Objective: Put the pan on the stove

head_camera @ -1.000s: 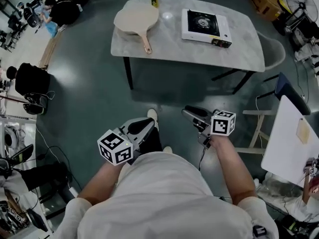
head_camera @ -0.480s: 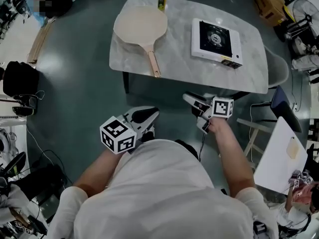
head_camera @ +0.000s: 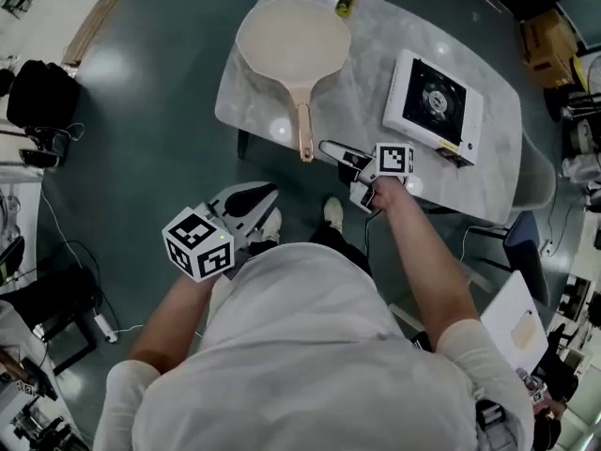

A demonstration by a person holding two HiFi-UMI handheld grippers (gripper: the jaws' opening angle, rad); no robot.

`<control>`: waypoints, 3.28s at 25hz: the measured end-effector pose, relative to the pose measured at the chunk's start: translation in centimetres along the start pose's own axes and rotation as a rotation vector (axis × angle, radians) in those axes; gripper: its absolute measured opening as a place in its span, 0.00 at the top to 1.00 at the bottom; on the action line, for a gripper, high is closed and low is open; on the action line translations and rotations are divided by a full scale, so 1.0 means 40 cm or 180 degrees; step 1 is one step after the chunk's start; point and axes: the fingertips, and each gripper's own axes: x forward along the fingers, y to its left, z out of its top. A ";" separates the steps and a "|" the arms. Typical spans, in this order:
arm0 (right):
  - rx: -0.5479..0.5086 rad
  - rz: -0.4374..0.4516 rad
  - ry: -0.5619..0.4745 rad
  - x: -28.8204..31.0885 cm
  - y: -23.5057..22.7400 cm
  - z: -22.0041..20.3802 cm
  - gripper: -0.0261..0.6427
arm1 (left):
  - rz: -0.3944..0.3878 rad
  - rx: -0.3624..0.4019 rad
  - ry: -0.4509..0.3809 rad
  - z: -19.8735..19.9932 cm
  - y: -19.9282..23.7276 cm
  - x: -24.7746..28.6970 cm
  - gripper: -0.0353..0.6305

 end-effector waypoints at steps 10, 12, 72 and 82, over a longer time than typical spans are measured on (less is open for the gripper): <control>0.0235 0.0548 0.0923 0.226 -0.054 0.059 0.48 | 0.0998 -0.0387 -0.0463 0.026 0.027 -0.025 0.92; 0.0225 0.0641 0.1036 0.251 -0.055 0.063 0.48 | 0.1095 -0.0435 -0.0518 0.034 0.028 -0.020 0.92; 0.0123 0.1460 0.0911 0.060 0.304 0.036 0.94 | 0.0625 -0.0194 -0.0547 0.101 0.026 0.021 0.92; 0.0089 0.1101 0.0414 -0.314 0.281 0.114 0.94 | 0.0081 -0.0033 -0.0320 0.124 -0.078 0.237 0.92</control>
